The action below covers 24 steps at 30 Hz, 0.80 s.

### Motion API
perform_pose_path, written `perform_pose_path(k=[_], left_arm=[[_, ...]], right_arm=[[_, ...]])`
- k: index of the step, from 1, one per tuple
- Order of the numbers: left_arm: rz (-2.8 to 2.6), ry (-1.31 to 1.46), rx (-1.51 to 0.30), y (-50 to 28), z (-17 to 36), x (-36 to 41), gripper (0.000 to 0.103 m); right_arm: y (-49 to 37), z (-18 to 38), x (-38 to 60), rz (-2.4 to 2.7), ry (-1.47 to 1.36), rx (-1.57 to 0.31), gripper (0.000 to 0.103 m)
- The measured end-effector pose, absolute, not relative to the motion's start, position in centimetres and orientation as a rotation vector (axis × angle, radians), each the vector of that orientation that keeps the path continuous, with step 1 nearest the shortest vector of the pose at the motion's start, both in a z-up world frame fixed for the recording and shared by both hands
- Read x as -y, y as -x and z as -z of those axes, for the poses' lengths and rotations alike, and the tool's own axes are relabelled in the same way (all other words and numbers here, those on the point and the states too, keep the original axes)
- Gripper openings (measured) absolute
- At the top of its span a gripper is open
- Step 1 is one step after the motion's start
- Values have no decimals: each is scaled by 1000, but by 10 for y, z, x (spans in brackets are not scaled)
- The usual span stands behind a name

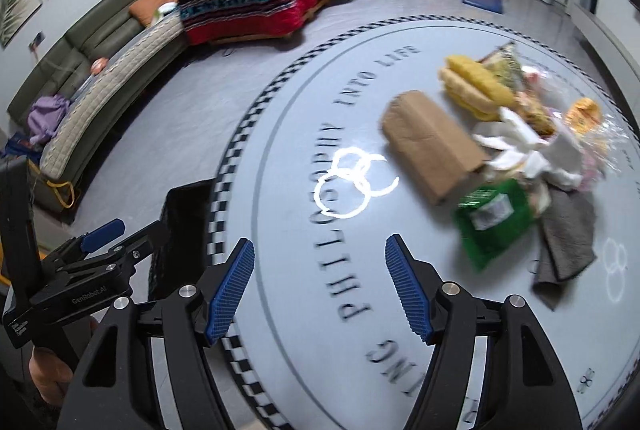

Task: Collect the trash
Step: 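Grasp the cardboard piece with the left tool while the right tool grasps the green snack bag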

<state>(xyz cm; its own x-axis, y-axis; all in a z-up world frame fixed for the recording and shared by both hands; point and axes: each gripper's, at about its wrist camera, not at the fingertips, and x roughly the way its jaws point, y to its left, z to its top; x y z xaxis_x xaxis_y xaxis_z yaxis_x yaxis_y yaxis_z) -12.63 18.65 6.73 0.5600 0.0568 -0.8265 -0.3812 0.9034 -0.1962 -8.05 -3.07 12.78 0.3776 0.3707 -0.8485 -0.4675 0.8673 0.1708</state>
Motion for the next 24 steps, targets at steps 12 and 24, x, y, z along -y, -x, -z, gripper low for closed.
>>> perform_pose_path(k=[12,24], left_arm=[[-230,422,-976,44,-82,-133,97],[-204,438,-1059,-23,-68,-100,97]], right_arm=[[16,-115,105,-272,-93,-1116,69],[-21,-86,119,-153,-177,-1167,69]])
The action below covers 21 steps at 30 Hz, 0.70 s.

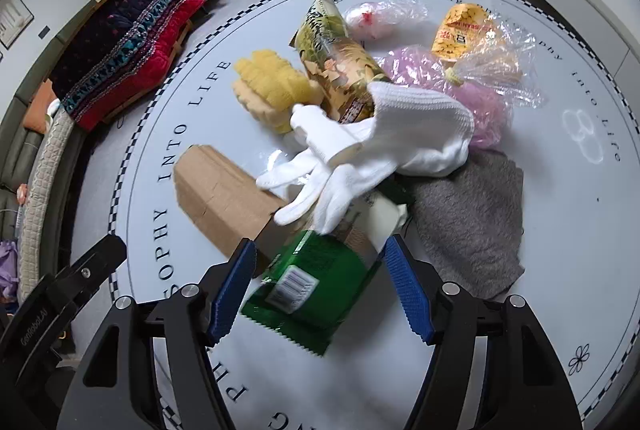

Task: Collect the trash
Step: 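Grasp the cardboard piece with the left tool while the right tool grasps the green snack bag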

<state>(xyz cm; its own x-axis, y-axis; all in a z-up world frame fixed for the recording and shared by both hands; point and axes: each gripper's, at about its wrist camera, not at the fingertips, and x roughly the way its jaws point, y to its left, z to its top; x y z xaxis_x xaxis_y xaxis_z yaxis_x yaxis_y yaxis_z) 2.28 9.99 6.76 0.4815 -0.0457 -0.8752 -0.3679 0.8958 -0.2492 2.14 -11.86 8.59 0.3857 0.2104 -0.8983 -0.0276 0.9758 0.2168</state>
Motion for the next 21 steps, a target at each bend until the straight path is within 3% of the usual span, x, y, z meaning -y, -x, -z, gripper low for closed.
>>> perform_pose_path(k=[5,10,17,21], left_arm=[[-185,466,-1100,-46,-58,-81,97],[-201,489,-1146,-69,-44,-66,97],[-209,527,-1196,-88,-22,-55,96],[-171,546,-1202,-95,-19,-49,78]], right_arm=[[-27,-80,117,-135,-94,-1198,69],[-28,-79,130,-174,-85,-1214,56],[-21,-81,153,-255,-165,-1221,52],[-19,-83,156,-276,-175,-1217,52]])
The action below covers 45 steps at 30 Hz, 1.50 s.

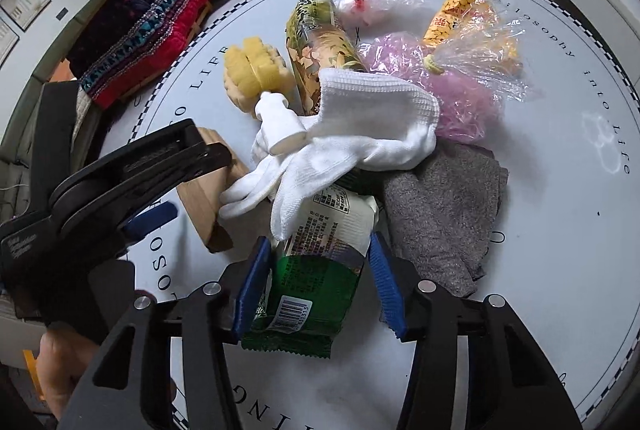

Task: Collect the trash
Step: 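Grasp the cardboard piece with the left tool while the right tool grasps the green snack bag, then carry the cardboard and snack bag over the black bin and open both tools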

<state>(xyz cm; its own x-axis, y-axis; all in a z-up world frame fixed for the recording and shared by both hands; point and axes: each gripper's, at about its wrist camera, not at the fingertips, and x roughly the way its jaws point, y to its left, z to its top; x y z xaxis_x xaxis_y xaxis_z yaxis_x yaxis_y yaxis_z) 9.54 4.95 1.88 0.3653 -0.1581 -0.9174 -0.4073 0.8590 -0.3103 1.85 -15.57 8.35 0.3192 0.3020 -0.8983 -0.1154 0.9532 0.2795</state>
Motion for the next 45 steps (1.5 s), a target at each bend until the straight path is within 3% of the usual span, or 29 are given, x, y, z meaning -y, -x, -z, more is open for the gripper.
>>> perform_pose_path(k=[5,8,24,45], left_arm=[[-70,566,-1202,-101,-17,-43,46],[-31,581,-1175,-90,-19,-48,40],[41,500,-1000,1,-88,-92,39],[-139,457,-893,142,-88,-197,39]], right_arm=[[-14,-91,159,-303,-194,-1213,51],[-8,-97,160,-319,-208,-1207,49],[35,-135,150,-344,-192,-1145,49],[97,-141,17,-547,-54,-1123,49]])
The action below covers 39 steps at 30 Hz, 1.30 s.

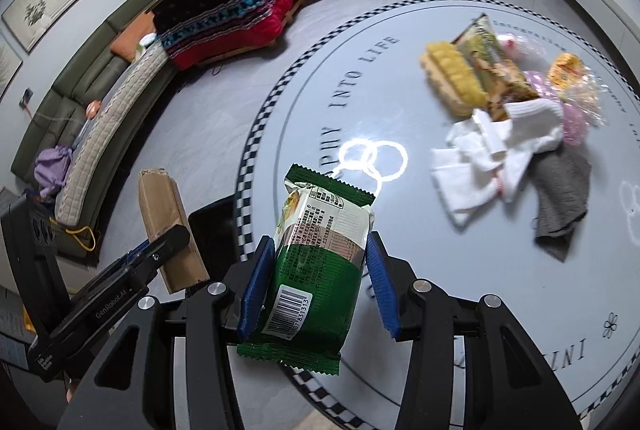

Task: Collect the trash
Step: 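Carry the cardboard and snack bag over the black bin and open both tools, then move both open tools back over the table toward the white gloves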

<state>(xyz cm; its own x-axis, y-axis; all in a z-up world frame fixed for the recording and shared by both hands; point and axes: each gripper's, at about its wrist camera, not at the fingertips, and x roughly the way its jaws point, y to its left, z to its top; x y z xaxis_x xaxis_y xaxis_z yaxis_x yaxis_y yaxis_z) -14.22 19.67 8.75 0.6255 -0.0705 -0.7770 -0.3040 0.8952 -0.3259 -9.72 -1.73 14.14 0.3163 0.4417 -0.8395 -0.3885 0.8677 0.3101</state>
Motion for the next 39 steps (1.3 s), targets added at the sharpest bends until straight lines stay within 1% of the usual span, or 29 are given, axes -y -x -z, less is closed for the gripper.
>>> perform_pose_path(k=[10,23,24,25,26,27,32,39], left_arm=[[-272,485,-868,207,-71,-258,39],[-416,534,-940,256,-22,-317,39],[-425,531,-950,257,-19,-321,43],[-435,523,-967,258,-16,-325,49],[-463,515,-979,259,-14,-328,76],[-511,509,-977,262,-13,-332,96],[-549,494,-948,271,-16,-334,97],[-518,489,-948,264,-18,-329,97]], right_arm=[[133,-124,-61,-697,4,-1138,49],[158,-86,-143,-810,98,-1195,49],[160,-84,-151,-809,115,-1191,50],[160,-82,-158,-802,136,-1188,53],[161,-82,-163,-792,148,-1177,57],[162,-83,-165,-793,146,-1162,65],[170,-91,-163,-803,182,-1096,65],[170,-99,-153,-810,177,-1082,65]])
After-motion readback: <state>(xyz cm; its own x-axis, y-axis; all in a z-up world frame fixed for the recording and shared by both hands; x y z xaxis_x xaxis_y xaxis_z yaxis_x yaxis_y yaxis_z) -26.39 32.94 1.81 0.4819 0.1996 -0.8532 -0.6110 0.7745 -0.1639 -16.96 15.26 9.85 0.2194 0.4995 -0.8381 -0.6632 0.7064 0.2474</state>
